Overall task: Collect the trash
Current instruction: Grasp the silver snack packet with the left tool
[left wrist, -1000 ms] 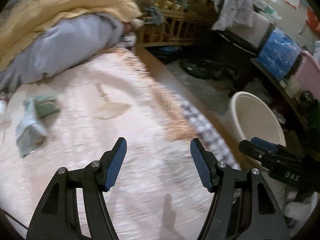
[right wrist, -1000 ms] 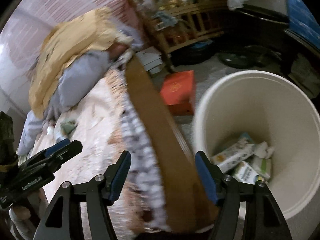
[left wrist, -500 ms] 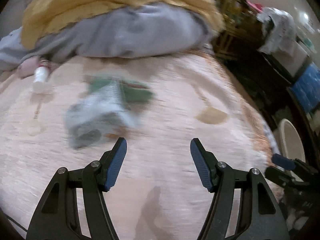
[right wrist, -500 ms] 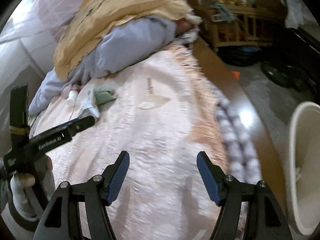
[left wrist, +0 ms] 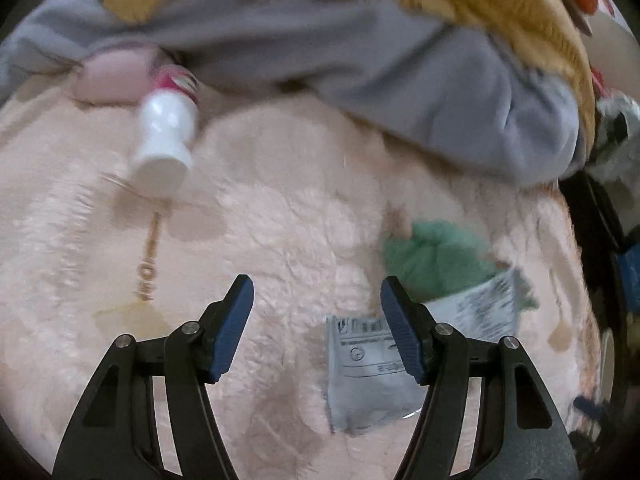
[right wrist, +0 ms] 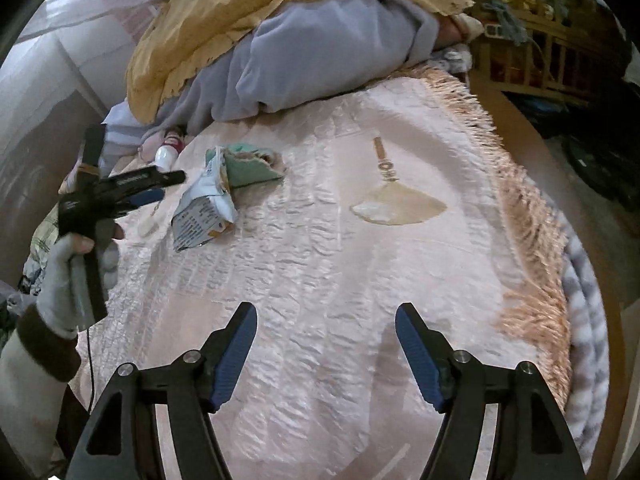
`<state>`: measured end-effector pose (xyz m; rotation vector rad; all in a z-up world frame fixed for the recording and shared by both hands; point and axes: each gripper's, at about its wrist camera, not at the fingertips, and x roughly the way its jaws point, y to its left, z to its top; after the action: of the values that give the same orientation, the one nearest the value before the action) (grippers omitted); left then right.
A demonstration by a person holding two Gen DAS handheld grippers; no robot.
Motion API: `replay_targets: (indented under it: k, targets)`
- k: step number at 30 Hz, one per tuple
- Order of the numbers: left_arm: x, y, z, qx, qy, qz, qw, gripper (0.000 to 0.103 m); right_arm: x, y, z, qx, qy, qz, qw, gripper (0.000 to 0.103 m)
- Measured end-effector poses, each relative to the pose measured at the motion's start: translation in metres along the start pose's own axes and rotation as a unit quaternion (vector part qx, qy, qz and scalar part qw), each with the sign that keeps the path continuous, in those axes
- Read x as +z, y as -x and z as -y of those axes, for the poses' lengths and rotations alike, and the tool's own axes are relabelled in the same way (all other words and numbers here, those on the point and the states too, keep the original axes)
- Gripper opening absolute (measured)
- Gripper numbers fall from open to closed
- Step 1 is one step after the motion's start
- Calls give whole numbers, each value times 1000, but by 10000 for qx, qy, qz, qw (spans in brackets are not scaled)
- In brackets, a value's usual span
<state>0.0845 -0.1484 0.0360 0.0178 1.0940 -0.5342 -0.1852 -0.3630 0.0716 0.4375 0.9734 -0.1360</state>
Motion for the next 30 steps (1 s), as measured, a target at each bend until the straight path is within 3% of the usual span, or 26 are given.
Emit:
replay_targets:
  k: [4, 8, 12, 15, 19, 24, 27, 30]
  targets:
    - [-23, 2, 0, -890, -268, -417, 9948, 65, 2, -5, -3, -10, -2, -44, 10000, 69]
    - [-56, 25, 12, -1407, -929, -725, 9830, 65, 2, -9, -1, -8, -98, -64, 9999, 70]
    - [-77, 49, 34, -1181, -1701, -556, 9767, 65, 3, -9, -2, 5, -147, -39, 9999, 70]
    - [-78, 56, 46, -1256, -1946, -470, 9717, 65, 2, -6, -1, -1, -179, -29, 9998, 71]
    - [-78, 46, 61, -1452, -1768, -666, 9712, 66, 1, 0, -2, -31, -167, -4, 9999, 73]
    - [-85, 20, 68, -790, -1566, -815, 9811, 66, 9, -4, -7, -15, -88, 25, 10000, 73]
    - [-87, 20, 60, -778, -1242, -726, 9865, 50, 16, -12, -15, 82, 86, 14, 9999, 73]
    - [-85, 31, 48, -739, -970, -610, 9907, 49, 33, -23, -30, 144, 417, 91, 9990, 73]
